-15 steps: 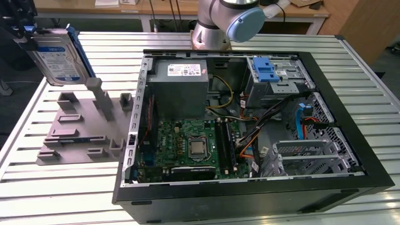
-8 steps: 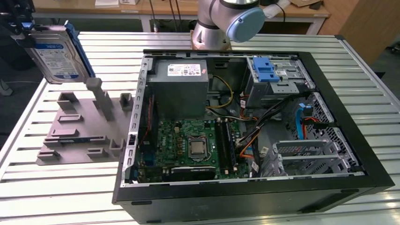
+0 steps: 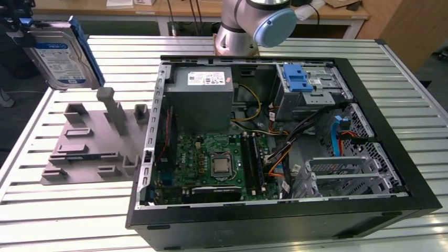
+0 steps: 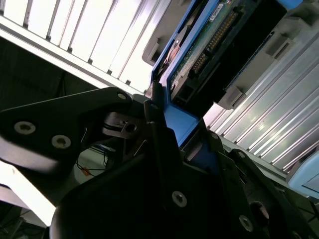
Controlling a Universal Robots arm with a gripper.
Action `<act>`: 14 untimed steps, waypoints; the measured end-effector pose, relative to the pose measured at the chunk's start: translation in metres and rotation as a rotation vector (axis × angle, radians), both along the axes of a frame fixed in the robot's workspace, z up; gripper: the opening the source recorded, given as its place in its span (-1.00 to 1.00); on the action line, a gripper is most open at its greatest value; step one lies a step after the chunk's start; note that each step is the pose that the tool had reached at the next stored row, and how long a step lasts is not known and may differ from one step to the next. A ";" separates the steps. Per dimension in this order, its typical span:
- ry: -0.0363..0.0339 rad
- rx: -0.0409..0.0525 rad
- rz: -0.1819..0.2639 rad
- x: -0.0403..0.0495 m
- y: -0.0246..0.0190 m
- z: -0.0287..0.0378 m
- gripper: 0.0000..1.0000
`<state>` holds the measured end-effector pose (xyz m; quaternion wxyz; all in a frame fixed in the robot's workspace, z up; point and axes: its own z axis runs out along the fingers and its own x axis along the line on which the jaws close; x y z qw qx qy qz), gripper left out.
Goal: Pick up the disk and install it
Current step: 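Pick up the disk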
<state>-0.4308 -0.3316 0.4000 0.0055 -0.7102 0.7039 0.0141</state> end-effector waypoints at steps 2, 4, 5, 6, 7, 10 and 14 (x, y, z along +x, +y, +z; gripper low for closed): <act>-0.0001 0.0000 0.000 0.0000 0.0000 0.0036 -0.27; -0.0001 0.0000 0.000 0.0000 0.0000 0.0074 -0.27; -0.0001 0.0000 0.000 0.0000 0.0000 0.0092 -0.27; -0.0001 0.0000 0.000 0.0000 0.0000 0.0110 -0.27; -0.0001 0.0001 0.000 0.0000 0.0000 0.0129 -0.27; -0.0001 0.0000 0.000 0.0000 0.0000 0.0192 -0.27; 0.0000 0.0000 0.000 0.0000 0.0000 0.0268 -0.27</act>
